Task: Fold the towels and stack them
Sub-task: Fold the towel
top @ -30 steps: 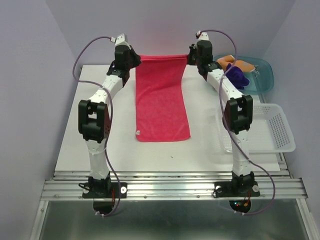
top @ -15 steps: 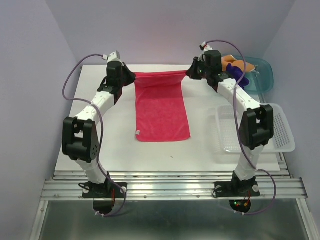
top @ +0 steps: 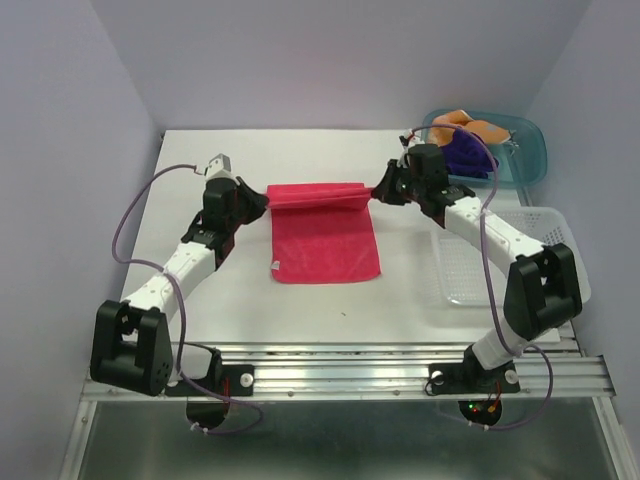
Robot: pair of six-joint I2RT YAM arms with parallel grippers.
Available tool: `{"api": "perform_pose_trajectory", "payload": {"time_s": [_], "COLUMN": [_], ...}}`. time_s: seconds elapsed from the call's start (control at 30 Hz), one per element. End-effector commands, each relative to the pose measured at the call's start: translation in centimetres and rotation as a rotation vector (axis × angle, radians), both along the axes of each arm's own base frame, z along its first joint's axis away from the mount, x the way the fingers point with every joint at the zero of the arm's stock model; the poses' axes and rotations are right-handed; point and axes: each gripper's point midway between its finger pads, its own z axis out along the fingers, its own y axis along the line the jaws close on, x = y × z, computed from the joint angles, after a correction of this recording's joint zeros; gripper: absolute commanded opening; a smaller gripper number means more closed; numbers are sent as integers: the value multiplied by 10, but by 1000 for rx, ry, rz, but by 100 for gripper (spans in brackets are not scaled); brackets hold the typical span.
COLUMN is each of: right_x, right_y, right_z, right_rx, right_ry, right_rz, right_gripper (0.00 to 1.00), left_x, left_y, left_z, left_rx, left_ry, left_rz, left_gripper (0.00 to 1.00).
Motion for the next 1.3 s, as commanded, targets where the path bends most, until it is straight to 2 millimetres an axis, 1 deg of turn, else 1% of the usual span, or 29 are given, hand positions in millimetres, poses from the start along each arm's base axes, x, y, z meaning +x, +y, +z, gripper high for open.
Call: {"api": "perform_pose_trajectory", "payload": {"time_s": [0.0, 0.03, 0.1, 0.13, 0.17, 0.2, 0.23, 0.27, 0.3, 0.33, 0.37, 0.4, 0.43, 0.53, 0.63, 0.73, 0.77, 0.83, 0.87, 0.9, 0.93, 1.1, 1.13, 1.2, 1.27], "right_x": [-15, -23, -30, -34, -37, -42, -45, -49, -51, -54, -59, -60, -66, -78, -92, -101, -106, -112, -114, -118, -120, -135, -140, -142, -147], "right_y": [-16, -18, -21, -22, -24, -24, -24, -24, -24, -23, -24, -22, -20, -13, -13, -12, -13, -11, -11, -13, -11, -2, -1, -2, -6], "right_z": [10, 8, 7, 10, 12, 8, 8, 9, 9, 9, 6, 8, 1, -7, -28, -42, -52, -62, -68, -76, -79, -102, -111, -118, -130], "right_rx": [-17, -18, -24, -20, -21, -24, -24, -24, -21, -21, -26, -21, -27, -19, -22, -27, -31, -35, -38, -44, -46, -45, -53, -59, -79], "right_ry": [-34, -29, -25, -31, -35, -26, -25, -26, -25, -23, -12, -18, -3, 14, 59, 90, 114, 135, 153, 170, 177, 238, 258, 274, 301], "right_rz": [-84, -85, -98, -103, -103, -101, -98, -95, -89, -85, -78, -75, -63, -43, -41, -41, -44, -37, -41, -42, -38, -15, -13, -25, -41], "right_gripper": [1, 1, 1, 1, 1, 1, 1, 1, 1, 1, 1, 1, 1, 1, 1, 1, 1, 1, 1, 1, 1, 2, 2, 2, 4], "left_x": [-19, -28, -37, -43, -47, -51, -55, -59, -65, -66, -71, -73, -77, -83, -92, -102, -106, -112, -117, -119, -125, -135, -138, -140, -144], "left_y": [2, -3, -6, -6, -7, -9, -9, -8, -8, -9, -9, -10, -12, -12, -17, -19, -20, -19, -18, -17, -15, -13, -14, -15, -18], "left_z": [18, 8, 7, -2, -5, -7, -6, -13, -15, -11, -17, -17, -20, -27, -44, -60, -64, -72, -81, -85, -94, -115, -119, -122, -125], "left_rx": [-25, -28, -35, -35, -36, -41, -44, -44, -45, -50, -49, -50, -53, -53, -46, -49, -47, -45, -39, -37, -30, -22, -22, -19, -21], "left_ry": [-72, -53, -55, -36, -31, -27, -29, -15, -15, -25, -13, -15, -8, 3, 46, 94, 106, 135, 156, 168, 196, 254, 269, 280, 295], "left_rz": [35, 23, 17, 16, 12, 7, 10, 12, 10, 9, 4, 0, -6, -10, -35, -43, -47, -41, -40, -37, -35, -33, -37, -47, -59], "left_gripper": [0, 0, 0, 0, 0, 0, 0, 0, 0, 0, 0, 0, 0, 0, 0, 0, 0, 0, 0, 0, 0, 0, 0, 6, 9]}}
